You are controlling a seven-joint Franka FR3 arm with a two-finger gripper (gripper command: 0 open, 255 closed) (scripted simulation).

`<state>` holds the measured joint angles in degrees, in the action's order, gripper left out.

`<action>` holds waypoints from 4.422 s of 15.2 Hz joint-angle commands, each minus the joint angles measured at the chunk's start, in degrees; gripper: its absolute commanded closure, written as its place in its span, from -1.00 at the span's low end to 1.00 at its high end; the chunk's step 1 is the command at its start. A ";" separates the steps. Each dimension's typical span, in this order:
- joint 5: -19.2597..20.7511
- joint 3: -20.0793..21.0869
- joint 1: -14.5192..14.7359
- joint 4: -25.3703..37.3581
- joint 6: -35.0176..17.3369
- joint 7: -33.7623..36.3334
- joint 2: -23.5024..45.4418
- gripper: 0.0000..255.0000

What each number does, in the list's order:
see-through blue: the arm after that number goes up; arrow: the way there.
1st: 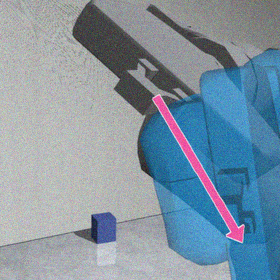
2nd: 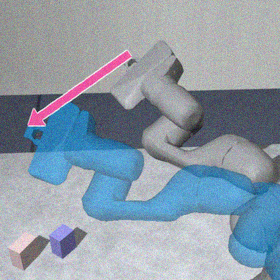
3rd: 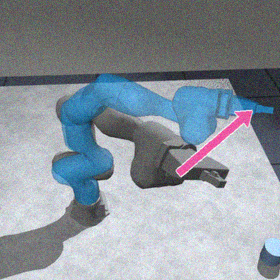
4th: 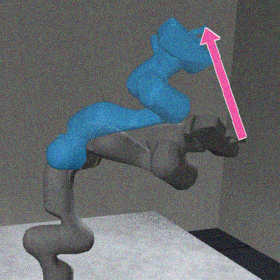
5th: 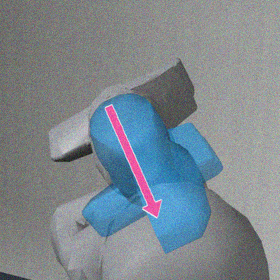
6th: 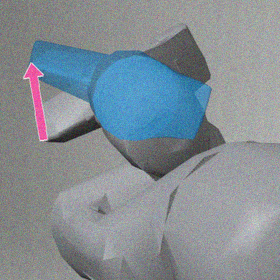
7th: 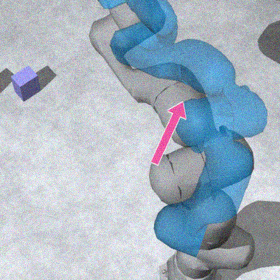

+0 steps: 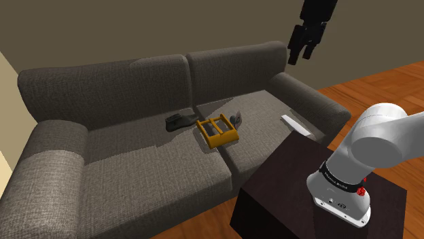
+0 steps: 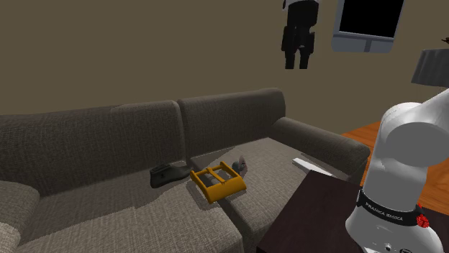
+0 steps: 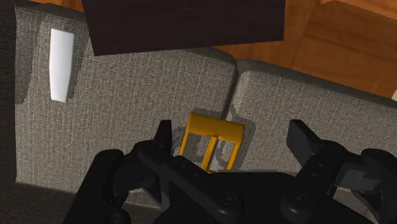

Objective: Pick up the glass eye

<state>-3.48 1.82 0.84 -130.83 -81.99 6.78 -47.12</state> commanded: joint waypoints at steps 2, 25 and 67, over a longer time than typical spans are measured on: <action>0.29 0.37 -0.15 -1.46 -2.00 0.25 0.50 -1.00; 15.14 7.49 -8.02 -13.24 -48.02 14.05 35.17 -1.00; 42.57 -0.01 -8.40 8.17 -63.37 37.21 76.04 1.00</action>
<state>39.57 1.49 -7.49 -122.56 -146.01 44.42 29.66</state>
